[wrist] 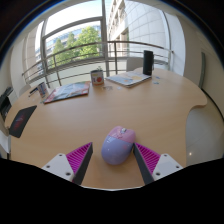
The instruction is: Arrange mouse
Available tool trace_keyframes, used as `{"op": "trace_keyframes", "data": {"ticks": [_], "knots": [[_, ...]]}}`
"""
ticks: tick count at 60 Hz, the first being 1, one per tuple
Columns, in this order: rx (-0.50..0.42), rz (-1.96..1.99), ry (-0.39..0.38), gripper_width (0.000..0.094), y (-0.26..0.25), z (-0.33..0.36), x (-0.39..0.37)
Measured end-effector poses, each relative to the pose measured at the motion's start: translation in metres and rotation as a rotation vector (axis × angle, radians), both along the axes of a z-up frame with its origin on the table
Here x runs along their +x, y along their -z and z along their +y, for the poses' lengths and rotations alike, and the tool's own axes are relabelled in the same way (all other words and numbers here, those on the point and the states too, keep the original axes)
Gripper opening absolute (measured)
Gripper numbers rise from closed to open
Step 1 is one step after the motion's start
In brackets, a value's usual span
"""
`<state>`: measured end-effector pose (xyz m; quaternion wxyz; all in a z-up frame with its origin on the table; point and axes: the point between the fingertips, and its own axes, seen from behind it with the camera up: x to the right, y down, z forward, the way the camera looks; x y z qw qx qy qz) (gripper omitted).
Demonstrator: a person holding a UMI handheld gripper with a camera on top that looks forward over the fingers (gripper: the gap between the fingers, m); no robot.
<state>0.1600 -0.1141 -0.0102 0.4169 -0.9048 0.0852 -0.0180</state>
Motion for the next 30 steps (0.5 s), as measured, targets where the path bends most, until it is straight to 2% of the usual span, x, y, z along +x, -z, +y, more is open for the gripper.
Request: {"op": "trace_keyframes", "data": {"ticks": [7,13,19,25,30], "knots": [[-0.004,-0.034,0.012,0.0752,0.005,0.024,-0.004],[0.001,-0.059,0.019,0.0574,0.007,0.043,-0.002],[0.002,-0.079,0.017,0.0544,0.005,0.048,-0.002],[0.0,-0.106,0.013,0.047,0.005,0.048,-0.003],[-0.014,-0.126,0.041,0.044,0.002,0.049,-0.002]]}}
